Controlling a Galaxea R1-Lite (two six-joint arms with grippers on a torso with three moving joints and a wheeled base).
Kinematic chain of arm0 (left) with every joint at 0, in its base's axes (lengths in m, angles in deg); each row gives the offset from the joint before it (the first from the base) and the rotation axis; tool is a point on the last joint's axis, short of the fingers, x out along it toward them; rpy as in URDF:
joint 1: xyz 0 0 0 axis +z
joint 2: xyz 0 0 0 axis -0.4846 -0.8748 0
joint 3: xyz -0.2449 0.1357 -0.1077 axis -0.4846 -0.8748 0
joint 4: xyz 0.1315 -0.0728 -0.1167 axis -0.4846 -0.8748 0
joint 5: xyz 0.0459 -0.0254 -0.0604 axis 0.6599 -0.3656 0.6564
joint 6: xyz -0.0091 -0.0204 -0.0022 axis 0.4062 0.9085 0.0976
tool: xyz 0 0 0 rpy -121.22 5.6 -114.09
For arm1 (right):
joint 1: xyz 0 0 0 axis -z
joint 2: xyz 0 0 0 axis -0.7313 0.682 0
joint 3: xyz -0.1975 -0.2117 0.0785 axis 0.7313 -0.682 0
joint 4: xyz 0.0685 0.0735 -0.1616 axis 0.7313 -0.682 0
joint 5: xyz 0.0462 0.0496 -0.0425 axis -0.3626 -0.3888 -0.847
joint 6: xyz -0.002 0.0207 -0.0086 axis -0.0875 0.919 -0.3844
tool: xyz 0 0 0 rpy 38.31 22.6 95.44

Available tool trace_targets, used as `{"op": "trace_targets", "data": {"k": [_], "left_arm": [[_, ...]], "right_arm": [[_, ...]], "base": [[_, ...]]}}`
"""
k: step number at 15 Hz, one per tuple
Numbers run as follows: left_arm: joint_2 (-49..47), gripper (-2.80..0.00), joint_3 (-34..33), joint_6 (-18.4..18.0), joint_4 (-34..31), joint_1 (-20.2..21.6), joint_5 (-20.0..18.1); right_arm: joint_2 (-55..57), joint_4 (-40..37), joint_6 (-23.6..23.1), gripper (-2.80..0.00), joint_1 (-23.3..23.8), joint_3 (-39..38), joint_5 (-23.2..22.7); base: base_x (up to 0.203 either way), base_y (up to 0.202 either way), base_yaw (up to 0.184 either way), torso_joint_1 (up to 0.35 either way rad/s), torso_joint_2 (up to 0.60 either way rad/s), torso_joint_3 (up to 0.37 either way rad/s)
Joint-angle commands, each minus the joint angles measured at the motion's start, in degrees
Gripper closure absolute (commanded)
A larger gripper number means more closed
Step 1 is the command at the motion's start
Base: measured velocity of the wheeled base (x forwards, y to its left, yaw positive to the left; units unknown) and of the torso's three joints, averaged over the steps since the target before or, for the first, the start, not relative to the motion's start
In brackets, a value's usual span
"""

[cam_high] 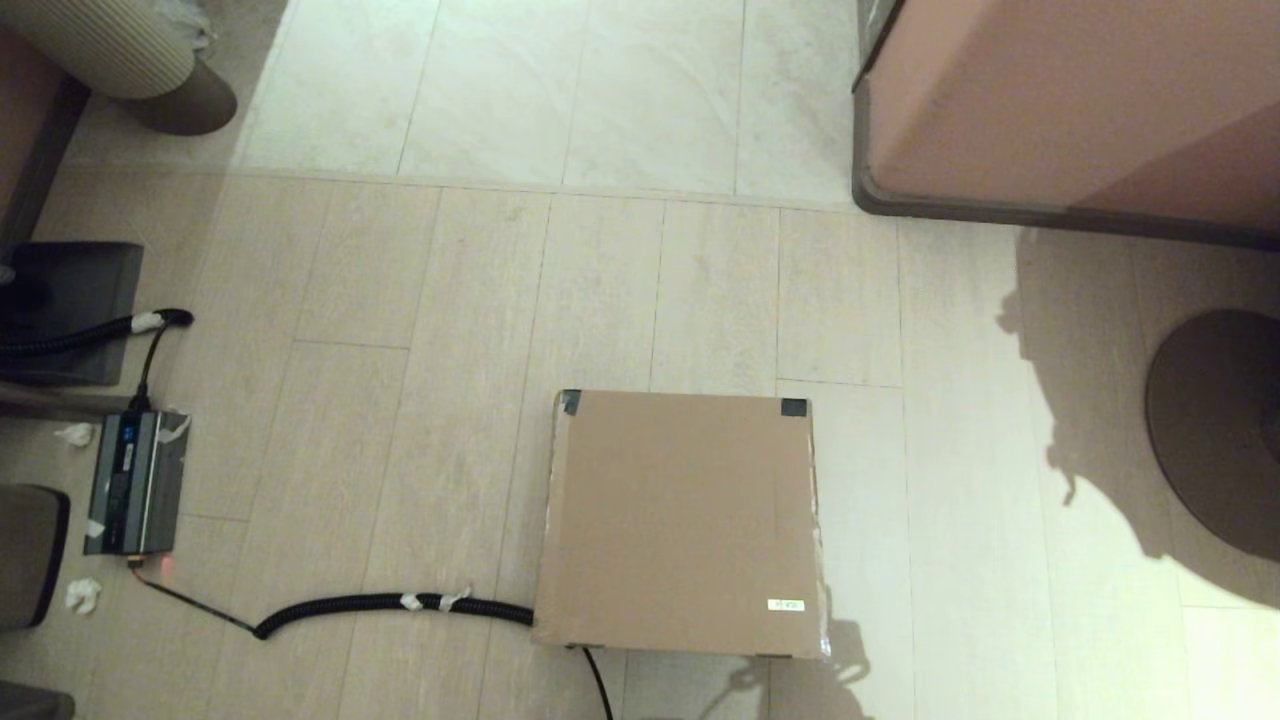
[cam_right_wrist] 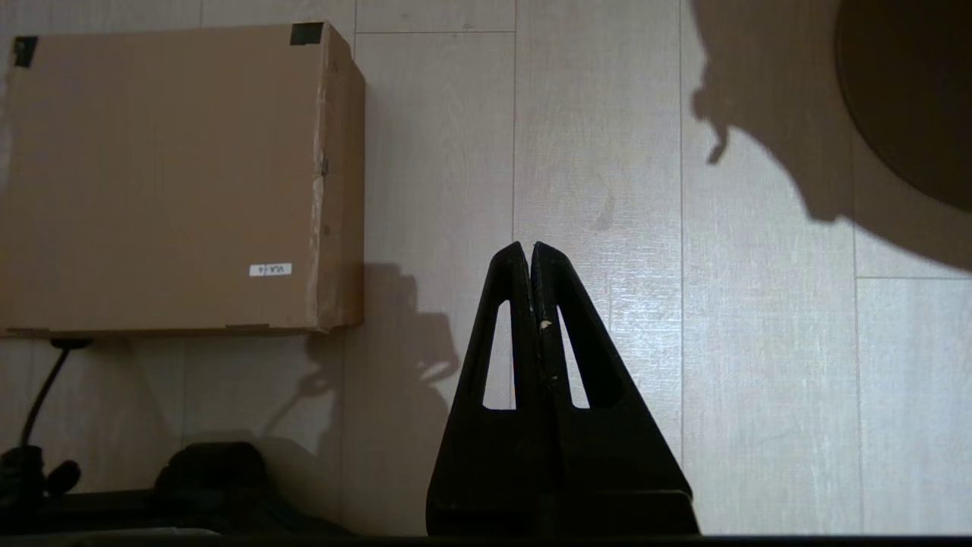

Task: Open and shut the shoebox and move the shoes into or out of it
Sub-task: Open the shoe box

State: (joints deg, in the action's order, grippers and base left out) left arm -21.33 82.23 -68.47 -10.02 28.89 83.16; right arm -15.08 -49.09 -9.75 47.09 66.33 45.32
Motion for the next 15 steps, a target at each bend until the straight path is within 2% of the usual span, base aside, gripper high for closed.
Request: {"op": "trace_targets", "data": {"k": [1, 2, 4, 5, 7, 8, 11, 13, 15], "left_arm": [[-0.7, 0.00, 1.6, -0.4, -0.1, 0.0, -0.2], [-1.3, 0.00, 3.5, -0.3, -0.2, 0.0, -0.2], [-8.2, 0.00, 12.7, 1.8, -0.8, -0.5, -0.8], [-14.6, 0.00, 17.8, 4.1, -1.0, -1.3, -1.7], [-28.8, 0.00, 25.2, 8.8, -1.2, -3.1, -5.1], [-35.2, 0.00, 27.6, 11.2, -1.2, -4.2, -9.0], [-50.8, 0.00, 31.1, 20.7, -0.1, -5.8, -24.8], [-61.2, 0.00, 31.5, 24.0, 3.5, -6.2, -30.4], [-73.0, 0.00, 30.7, 25.4, 12.1, -6.4, -33.1]], "right_arm": [[0.1, 0.1, -0.3, 0.00, 0.0, 3.1, 0.7], [0.4, -0.1, 0.1, 0.00, 0.0, 5.1, 0.9], [5.9, -2.6, 4.0, 0.00, 0.0, 14.1, 1.2], [11.6, -3.6, 7.0, 0.00, -0.1, 16.7, 0.5], [24.1, -4.7, 12.0, 0.00, -0.1, 21.0, -3.8], [30.8, -4.9, 14.6, 0.00, -0.1, 22.9, -7.9], [49.4, -2.3, 20.7, 0.00, -0.1, 26.7, -20.6], [61.2, 4.8, 22.9, 0.00, -0.1, 27.0, -26.2], [73.4, 16.7, 23.7, 0.00, -0.1, 26.0, -29.2]], "base": [[0.000, 0.000, 0.000, 0.000, 0.00, 0.000], [0.000, 0.000, 0.000, 0.000, 0.00, 0.000], [0.000, 0.000, 0.000, 0.000, 0.00, 0.000], [0.000, 0.000, 0.000, 0.000, 0.00, 0.000], [0.000, 0.000, 0.000, 0.000, 0.00, 0.000], [0.000, 0.000, 0.000, 0.000, 0.00, 0.000], [0.000, 0.000, 0.000, 0.000, 0.00, 0.000], [0.000, 0.000, 0.000, 0.000, 0.00, 0.000], [0.000, 0.000, 0.000, 0.000, 0.00, 0.000]]}}
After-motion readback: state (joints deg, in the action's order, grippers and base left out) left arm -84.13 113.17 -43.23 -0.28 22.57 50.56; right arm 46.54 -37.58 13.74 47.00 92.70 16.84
